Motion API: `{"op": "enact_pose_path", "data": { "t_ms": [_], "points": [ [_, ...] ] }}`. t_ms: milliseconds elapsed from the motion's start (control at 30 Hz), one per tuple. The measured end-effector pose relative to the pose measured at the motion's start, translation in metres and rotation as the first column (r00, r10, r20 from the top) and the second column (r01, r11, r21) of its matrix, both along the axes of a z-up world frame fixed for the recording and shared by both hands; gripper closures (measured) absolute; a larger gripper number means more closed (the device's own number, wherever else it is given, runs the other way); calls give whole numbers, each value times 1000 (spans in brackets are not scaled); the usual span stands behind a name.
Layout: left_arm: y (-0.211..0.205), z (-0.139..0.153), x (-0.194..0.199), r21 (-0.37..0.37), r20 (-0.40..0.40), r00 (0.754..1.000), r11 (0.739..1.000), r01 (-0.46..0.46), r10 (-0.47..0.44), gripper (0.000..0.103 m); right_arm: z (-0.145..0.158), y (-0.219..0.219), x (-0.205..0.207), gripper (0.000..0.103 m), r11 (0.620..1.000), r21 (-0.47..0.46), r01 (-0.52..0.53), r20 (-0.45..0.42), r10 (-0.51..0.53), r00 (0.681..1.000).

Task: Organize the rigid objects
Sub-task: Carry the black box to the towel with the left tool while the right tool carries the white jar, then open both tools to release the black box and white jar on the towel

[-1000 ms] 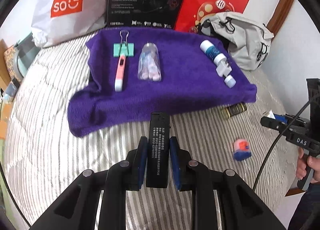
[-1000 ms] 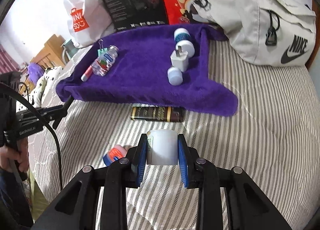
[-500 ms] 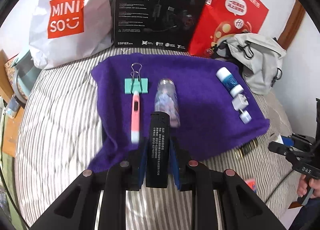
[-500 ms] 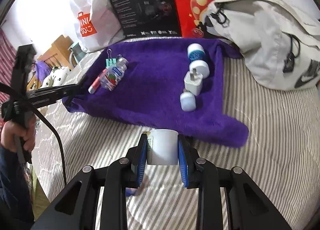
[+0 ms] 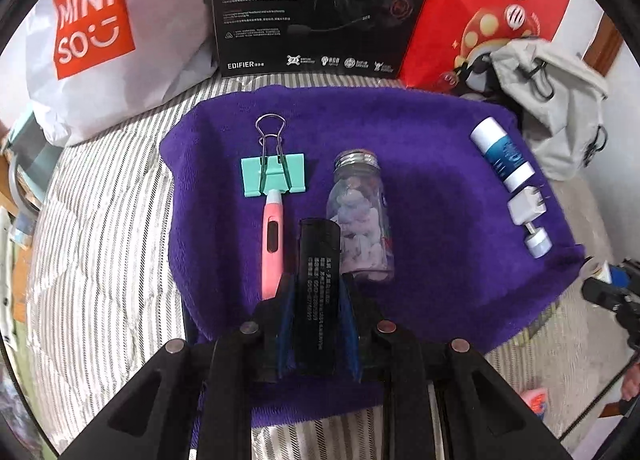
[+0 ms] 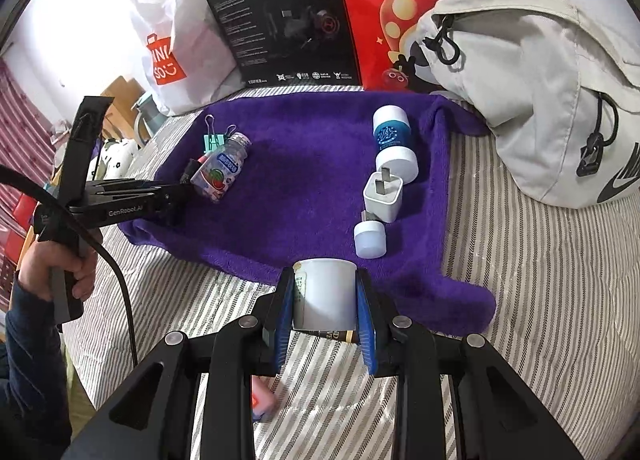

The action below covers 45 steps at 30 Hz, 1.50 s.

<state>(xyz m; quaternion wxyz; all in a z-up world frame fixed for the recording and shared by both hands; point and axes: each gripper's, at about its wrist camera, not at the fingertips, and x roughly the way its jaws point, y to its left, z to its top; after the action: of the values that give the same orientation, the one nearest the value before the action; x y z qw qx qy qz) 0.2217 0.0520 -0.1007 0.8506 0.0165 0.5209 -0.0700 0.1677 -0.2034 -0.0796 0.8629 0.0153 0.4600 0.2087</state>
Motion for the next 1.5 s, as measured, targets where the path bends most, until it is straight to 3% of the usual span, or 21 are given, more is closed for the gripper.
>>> {"op": "enact_pose_path", "data": {
  "t_ms": [800,900,1167,1500],
  "points": [
    [-10,-15,-13,22,-39,999,1000,-1,2,80,-3,21,30,74,1000,-10,-27,-18,27,999],
    [-9,-14,-20,-8,-39,999,1000,-9,9,74,-5,26,35,74,999,-20,-32,-22,32,999],
    [2,1,-43,-34,2,999,998,-46,46,37,-24,42,50,74,996,-84,-32,-57,28,998],
    [34,31,-62,-72,70,993,994,-85,90,30,-40,59,59,74,982,-184,-33,-65,22,998]
  ]
}}
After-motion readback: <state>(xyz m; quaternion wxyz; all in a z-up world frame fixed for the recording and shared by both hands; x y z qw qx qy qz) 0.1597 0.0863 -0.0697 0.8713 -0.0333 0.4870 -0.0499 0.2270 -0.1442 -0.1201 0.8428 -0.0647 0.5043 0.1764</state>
